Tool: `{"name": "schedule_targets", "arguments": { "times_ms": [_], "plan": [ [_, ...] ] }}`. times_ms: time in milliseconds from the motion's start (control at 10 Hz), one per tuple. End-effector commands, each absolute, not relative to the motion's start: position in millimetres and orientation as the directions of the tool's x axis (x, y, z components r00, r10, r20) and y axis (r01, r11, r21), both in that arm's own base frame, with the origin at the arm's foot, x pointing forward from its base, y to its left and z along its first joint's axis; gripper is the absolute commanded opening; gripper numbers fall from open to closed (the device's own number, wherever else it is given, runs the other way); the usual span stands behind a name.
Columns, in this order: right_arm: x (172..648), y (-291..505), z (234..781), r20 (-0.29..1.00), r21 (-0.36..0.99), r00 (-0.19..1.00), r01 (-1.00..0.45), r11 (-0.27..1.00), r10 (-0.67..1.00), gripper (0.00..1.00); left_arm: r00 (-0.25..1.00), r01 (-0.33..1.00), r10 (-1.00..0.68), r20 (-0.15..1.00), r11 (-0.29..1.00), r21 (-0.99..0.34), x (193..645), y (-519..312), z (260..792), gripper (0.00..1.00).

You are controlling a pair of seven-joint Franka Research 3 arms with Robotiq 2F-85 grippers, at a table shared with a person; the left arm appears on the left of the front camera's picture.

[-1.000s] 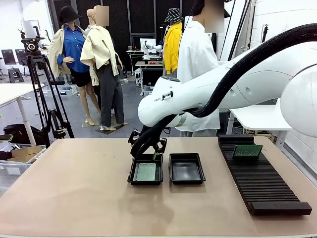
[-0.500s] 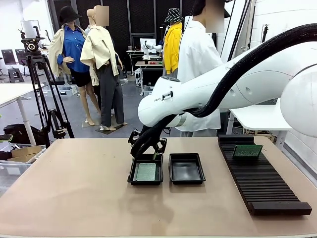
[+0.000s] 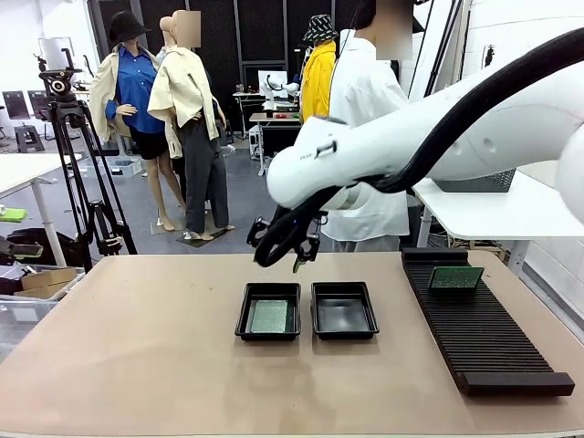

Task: Inspect and transfer BCBs to ESD trays.
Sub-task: Pick up the ESD tray and place it on the left side of the table.

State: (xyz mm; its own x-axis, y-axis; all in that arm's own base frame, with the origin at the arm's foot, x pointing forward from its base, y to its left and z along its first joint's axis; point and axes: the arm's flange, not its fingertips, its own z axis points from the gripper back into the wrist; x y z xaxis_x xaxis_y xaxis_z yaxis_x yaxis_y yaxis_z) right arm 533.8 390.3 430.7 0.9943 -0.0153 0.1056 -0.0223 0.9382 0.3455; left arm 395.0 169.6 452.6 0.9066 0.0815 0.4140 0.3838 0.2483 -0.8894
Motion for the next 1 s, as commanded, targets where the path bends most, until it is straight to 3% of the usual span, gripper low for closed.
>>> {"name": "schedule_targets", "arguments": {
  "times_ms": [0, 300, 500, 900],
  "plan": [
    [525, 347, 446, 0.053, 0.383, 0.998, -0.049, 0.922, 0.031, 1.0, 0.919, 0.365, 0.034, 0.394, 0.309, -0.878, 389, 128, 461, 1.0],
    [525, 284, 482, 0.014, 0.52, 0.995, -0.089, 0.849, 0.095, 1.0, 0.904, 0.384, 0.002, 0.429, 0.439, -0.812, 388, 65, 478, 1.0],
    [525, 247, 496, -0.027, 0.536, 0.994, -0.074, 0.841, 0.105, 1.0, 0.911, 0.317, 0.044, 0.41, 0.563, -0.764, 392, 29, 480, 1.0],
    [516, 153, 497, 0.072, 0.647, 0.997, -0.017, 0.762, -0.039, 1.0, 0.924, 0.227, 0.045, 0.379, 0.733, -0.641, 401, -52, 471, 1.0]
  ]
}}
